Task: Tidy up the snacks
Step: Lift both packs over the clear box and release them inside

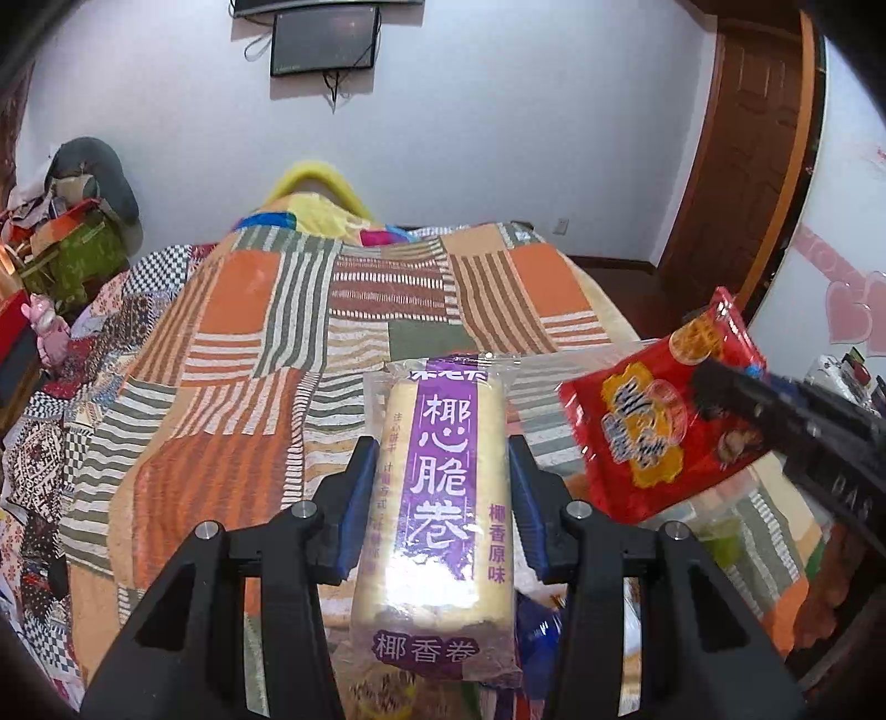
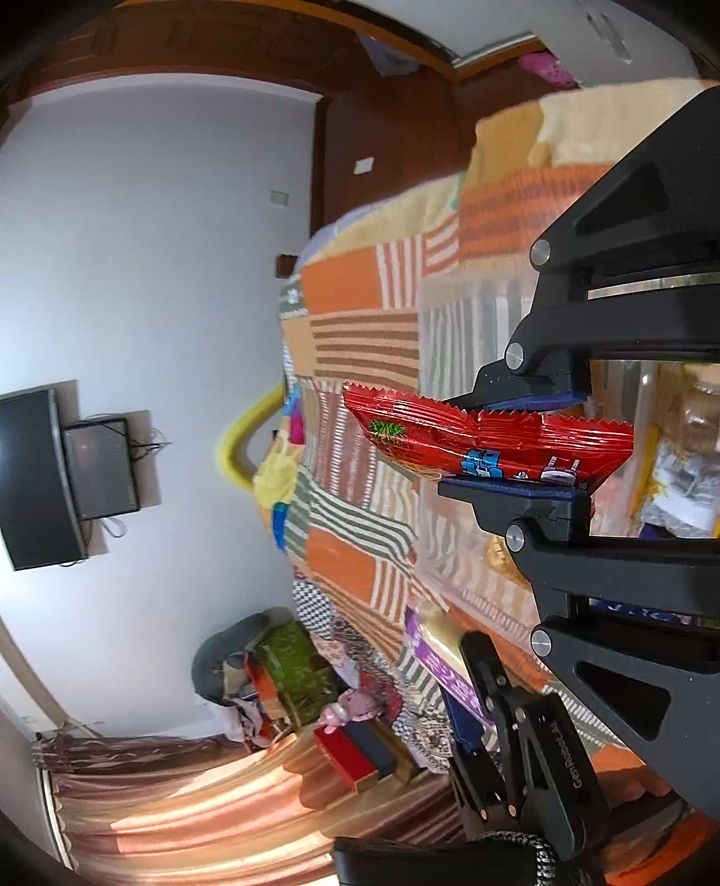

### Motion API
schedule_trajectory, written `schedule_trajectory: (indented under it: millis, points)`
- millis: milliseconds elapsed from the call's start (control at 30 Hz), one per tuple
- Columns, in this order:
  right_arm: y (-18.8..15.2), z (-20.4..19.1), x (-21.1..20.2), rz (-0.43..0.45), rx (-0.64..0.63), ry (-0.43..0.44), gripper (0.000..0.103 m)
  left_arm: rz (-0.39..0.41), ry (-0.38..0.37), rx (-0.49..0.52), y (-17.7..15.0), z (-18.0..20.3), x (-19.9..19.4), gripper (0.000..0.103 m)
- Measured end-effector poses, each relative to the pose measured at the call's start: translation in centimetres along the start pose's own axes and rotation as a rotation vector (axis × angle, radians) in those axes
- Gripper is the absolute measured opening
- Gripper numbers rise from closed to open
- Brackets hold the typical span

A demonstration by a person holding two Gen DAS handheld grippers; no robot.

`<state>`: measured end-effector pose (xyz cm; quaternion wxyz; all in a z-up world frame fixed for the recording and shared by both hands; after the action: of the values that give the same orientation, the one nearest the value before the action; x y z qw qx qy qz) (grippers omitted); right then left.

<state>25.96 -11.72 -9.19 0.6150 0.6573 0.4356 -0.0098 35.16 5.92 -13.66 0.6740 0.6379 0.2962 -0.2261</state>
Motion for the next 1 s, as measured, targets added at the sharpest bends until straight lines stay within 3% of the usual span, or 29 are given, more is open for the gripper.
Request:
schedule_trajectory:
  millis: [233, 467, 600, 667, 733, 1000]
  points:
    - [-0.4, 0.8, 2.6, -0.083, 0.041, 0.040, 0.019, -0.066, -0.002, 0.020, 0.1, 0.9, 3.7, 0.045]
    - [-1.2, 0.9, 3.9, -0.171, 0.023, 0.047, 0.019, -0.093, 0.008, 0.016, -0.2, 1.1, 4.7, 0.046]
    - [-1.1, 1.0, 4.0, -0.183, 0.003, 0.005, 0.023, -0.087, 0.004, 0.033, -0.2, 1.3, 3.9, 0.049]
    - [-1.0, 0.9, 3.5, -0.178, -0.018, -0.022, 0.035, -0.071, 0.005, 0.038, -0.2, 1.2, 3.0, 0.050]
    - [-0.8, 1.0, 2.9, -0.160, -0.032, -0.042, 0.040, -0.053, 0.003, 0.047, -0.2, 1.2, 2.0, 0.051]
    - [-0.3, 1.0, -1.7, -0.095, -0.052, -0.036, 0.042, 0.002, -0.004, 0.056, -1.1, -0.1, -3.0, 0.056]
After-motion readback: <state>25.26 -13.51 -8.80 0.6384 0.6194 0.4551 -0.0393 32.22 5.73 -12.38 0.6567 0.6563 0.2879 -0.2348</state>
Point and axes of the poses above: each gripper's, at about its wrist camera, not at the fingertips, and x roughly the way its jaws point, z to its right, y to its top, the point moved 2 cm from there along x, roughly the way its jaws point, and after that the axes turned 7 degrees about y, right-handed, at the moved point
